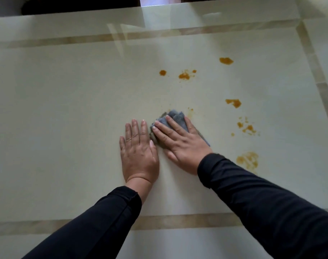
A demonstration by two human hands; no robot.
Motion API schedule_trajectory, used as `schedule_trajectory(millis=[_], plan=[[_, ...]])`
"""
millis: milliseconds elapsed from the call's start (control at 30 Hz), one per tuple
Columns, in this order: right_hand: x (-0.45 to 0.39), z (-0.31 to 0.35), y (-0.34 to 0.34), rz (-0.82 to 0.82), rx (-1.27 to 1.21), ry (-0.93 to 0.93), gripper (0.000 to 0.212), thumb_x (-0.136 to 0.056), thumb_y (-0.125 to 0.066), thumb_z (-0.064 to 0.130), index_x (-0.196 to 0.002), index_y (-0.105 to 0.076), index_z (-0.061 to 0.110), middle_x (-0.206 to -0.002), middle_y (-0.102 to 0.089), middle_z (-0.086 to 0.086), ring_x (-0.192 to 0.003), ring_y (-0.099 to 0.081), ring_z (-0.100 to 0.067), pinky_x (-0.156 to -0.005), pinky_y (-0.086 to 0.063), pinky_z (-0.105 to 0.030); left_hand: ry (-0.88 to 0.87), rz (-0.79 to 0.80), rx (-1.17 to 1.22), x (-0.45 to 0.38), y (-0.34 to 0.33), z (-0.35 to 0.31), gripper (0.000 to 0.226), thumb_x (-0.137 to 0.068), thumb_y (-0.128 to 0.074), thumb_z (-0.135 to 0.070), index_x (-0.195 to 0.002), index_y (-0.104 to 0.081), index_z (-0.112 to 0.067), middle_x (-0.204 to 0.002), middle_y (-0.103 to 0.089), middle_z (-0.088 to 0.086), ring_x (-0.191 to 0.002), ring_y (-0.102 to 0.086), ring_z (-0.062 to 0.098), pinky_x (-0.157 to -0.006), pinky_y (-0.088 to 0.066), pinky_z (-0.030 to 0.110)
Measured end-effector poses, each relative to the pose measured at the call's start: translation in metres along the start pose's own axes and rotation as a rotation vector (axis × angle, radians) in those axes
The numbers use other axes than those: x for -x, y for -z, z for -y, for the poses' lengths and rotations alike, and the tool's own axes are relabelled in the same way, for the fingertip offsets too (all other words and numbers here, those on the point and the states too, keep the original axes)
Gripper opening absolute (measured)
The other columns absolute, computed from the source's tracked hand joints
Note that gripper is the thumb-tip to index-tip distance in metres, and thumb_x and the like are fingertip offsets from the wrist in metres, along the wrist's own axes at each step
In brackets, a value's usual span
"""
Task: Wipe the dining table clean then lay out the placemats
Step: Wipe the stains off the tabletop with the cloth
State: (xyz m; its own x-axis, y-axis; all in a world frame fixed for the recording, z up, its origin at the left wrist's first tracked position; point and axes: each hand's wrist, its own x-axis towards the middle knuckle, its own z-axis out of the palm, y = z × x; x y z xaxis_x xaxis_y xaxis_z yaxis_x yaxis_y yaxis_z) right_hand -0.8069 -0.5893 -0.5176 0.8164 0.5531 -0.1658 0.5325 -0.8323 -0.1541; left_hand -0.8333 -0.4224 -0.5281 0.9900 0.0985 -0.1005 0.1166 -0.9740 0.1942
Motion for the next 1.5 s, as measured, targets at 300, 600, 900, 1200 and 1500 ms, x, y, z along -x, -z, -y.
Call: schedule_trajectory(millis=[300, 600, 900, 1200, 1500], plan=[[-0.056, 0.002, 0.018, 0.009, -0.09, -0.387, 0.066, -0.102, -0.017, 0.047, -0.156, 0.014, 0.026, -0.163, 0.022, 0.007, -0.149, 0.024, -0.023, -0.116, 0.011, -0.063, 0.002, 0.008, -0.006, 0.001, -0.003, 0.002, 0.065, -0.098, -0.019, -0.038, -0.16, -0.004, -0.026, -0.168, 0.004, -0.001, -0.153, 0.01, 0.016, -0.124, -0.002, 0.044], [-0.039, -0.03, 0.018, 0.001, -0.051, -0.427, 0.066, -0.101, -0.018, 0.049, -0.157, 0.01, 0.028, -0.165, 0.016, 0.01, -0.151, 0.017, -0.019, -0.118, 0.008, -0.06, 0.0, 0.011, 0.014, 0.0, -0.003, 0.002, 0.066, -0.097, -0.02, -0.038, -0.16, -0.005, -0.026, -0.168, 0.004, -0.001, -0.154, 0.009, 0.017, -0.124, -0.003, 0.044], [0.004, 0.009, -0.001, -0.04, -0.033, -0.275, 0.071, -0.096, -0.031, 0.05, -0.159, -0.009, 0.026, -0.166, -0.003, 0.008, -0.153, 0.003, -0.02, -0.119, -0.008, -0.06, -0.05, -0.058, 0.003, -0.013, 0.006, 0.004, 0.064, -0.091, -0.031, -0.038, -0.151, -0.036, -0.015, -0.155, -0.036, 0.012, -0.146, -0.027, 0.031, -0.121, -0.02, 0.047], [-0.006, 0.009, 0.004, -0.003, -0.027, -0.229, 0.072, -0.096, -0.03, 0.047, -0.159, -0.001, 0.026, -0.166, 0.006, 0.009, -0.152, 0.011, -0.019, -0.119, -0.006, -0.06, -0.018, -0.051, 0.037, -0.042, 0.005, 0.021, 0.066, -0.096, -0.024, -0.047, -0.158, -0.021, -0.023, -0.166, -0.015, 0.008, -0.154, -0.003, 0.026, -0.124, -0.006, 0.046], [-0.135, -0.022, 0.029, 0.014, 0.065, -0.134, 0.066, -0.1, -0.017, 0.054, -0.157, 0.008, 0.033, -0.165, 0.011, 0.014, -0.15, 0.02, -0.022, -0.114, 0.008, -0.067, -0.025, -0.025, 0.005, -0.042, 0.005, 0.022, 0.066, -0.097, -0.023, -0.046, -0.159, -0.016, -0.025, -0.167, -0.009, 0.007, -0.154, 0.002, 0.023, -0.124, -0.004, 0.045]])
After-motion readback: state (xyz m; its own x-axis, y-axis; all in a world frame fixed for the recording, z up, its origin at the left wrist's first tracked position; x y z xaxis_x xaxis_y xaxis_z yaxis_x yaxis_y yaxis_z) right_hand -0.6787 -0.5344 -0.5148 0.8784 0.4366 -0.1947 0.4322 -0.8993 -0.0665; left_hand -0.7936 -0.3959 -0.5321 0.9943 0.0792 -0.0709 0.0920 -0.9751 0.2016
